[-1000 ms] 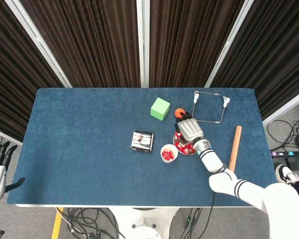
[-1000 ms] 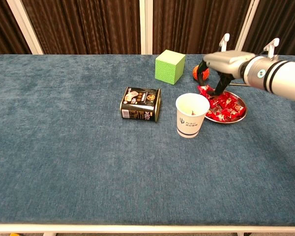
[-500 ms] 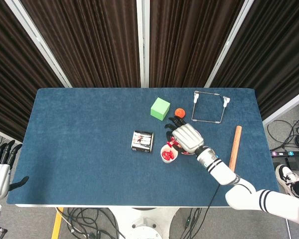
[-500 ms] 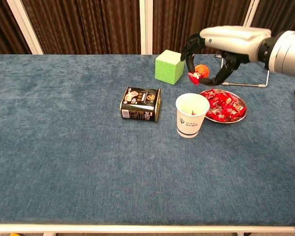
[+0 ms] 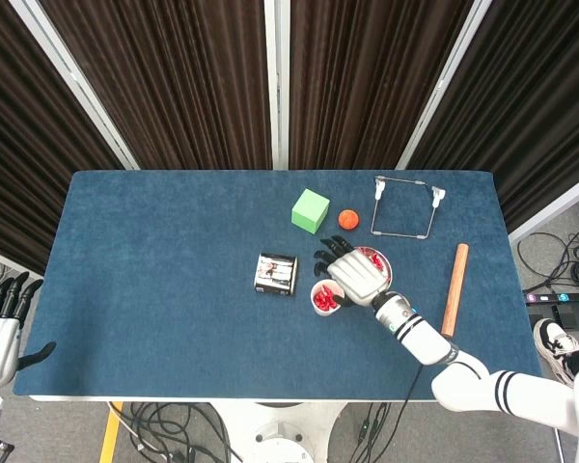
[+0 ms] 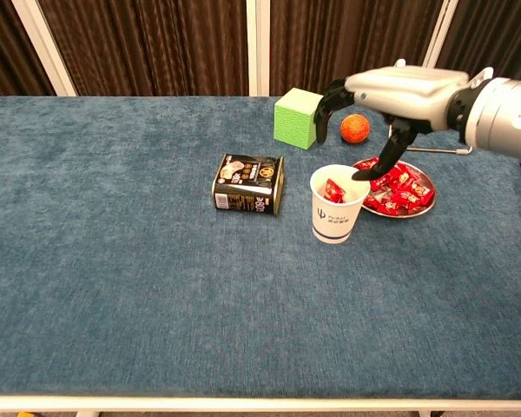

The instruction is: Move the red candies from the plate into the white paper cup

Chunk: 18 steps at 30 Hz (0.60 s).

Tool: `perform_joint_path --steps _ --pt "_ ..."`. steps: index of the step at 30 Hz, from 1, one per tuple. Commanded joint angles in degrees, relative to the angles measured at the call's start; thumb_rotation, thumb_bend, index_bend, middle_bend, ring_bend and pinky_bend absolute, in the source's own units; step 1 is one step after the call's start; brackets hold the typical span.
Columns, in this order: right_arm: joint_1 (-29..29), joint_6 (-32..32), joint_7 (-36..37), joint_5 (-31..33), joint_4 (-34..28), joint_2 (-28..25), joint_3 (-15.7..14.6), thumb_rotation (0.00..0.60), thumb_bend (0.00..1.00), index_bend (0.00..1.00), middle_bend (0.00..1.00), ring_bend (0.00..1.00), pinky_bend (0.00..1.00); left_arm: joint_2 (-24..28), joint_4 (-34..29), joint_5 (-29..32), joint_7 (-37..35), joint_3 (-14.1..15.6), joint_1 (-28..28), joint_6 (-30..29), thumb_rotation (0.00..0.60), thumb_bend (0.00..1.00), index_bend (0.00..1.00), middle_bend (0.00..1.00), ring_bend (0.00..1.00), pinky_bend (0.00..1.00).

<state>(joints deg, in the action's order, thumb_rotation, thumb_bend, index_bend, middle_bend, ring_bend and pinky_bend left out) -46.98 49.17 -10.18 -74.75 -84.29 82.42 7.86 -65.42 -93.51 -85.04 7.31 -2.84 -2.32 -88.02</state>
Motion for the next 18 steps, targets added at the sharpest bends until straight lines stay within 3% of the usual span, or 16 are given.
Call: perform_joint_path --steps 1,10,18 --pt "0.68 0.49 0.26 1.30 0.73 -0.80 0.51 0.600 0.10 0.33 0.19 0.00 0.00 -0.02 -0.06 -0.09 0.02 -0.03 -0.10 0.06 0.600 0.00 0.16 0.14 0.08 0.09" --pt "-0.15 -6.36 -3.39 8.53 8.23 2.39 -1.38 0.600 0.13 0.36 0.19 0.00 0.00 -0.19 -0.22 -0.24 0.16 0.08 -0.21 0.14 0.600 0.00 0.16 0.14 0.08 0.09" --pt "-1.83 -8.78 -5.09 9.82 14.26 7.40 -1.70 0.600 0.15 0.36 0.18 0.00 0.00 0.19 -0.42 0.18 0.04 0.18 0.24 -0.24 0.600 0.00 0.16 0.14 0.08 0.09"
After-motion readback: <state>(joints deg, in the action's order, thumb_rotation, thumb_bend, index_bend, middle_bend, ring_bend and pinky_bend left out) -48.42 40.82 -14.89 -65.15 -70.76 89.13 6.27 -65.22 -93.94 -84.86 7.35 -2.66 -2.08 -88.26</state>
